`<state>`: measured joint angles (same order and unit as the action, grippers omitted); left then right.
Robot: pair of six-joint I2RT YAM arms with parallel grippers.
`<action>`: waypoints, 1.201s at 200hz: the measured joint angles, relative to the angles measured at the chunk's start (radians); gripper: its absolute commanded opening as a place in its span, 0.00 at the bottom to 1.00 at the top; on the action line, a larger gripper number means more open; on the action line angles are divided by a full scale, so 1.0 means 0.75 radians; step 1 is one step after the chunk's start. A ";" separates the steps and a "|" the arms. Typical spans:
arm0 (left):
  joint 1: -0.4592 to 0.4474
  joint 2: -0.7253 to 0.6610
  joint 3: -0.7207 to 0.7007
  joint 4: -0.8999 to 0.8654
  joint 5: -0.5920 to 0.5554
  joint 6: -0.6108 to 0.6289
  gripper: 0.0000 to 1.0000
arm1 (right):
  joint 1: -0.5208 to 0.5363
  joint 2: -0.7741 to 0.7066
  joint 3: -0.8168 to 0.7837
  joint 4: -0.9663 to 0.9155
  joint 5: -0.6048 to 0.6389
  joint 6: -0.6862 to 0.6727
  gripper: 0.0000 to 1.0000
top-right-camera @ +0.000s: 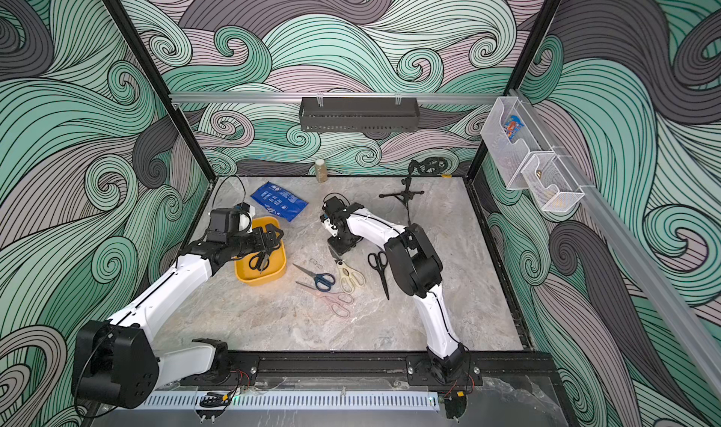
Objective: Put the scissors into the storage box
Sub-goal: Pick up the scissors from the center of the board, then place the scissors in the storage box.
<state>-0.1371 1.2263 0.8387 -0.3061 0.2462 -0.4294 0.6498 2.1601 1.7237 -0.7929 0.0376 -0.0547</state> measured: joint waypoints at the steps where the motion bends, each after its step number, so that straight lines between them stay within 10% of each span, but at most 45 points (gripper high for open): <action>1: 0.001 0.001 -0.001 0.001 0.001 -0.001 0.99 | 0.000 -0.003 0.001 0.002 -0.003 0.003 0.00; 85: 0.268 0.001 -0.025 0.160 -0.007 -0.131 0.99 | 0.197 -0.276 0.019 0.344 -0.291 0.324 0.00; 240: 0.737 0.013 -0.249 0.430 -0.057 -0.352 0.98 | 0.397 0.150 0.133 0.842 -0.637 0.778 0.00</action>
<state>0.4156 1.2358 0.6521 0.0162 0.2035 -0.6933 0.9478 2.2726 1.8236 -0.1612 -0.4400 0.5289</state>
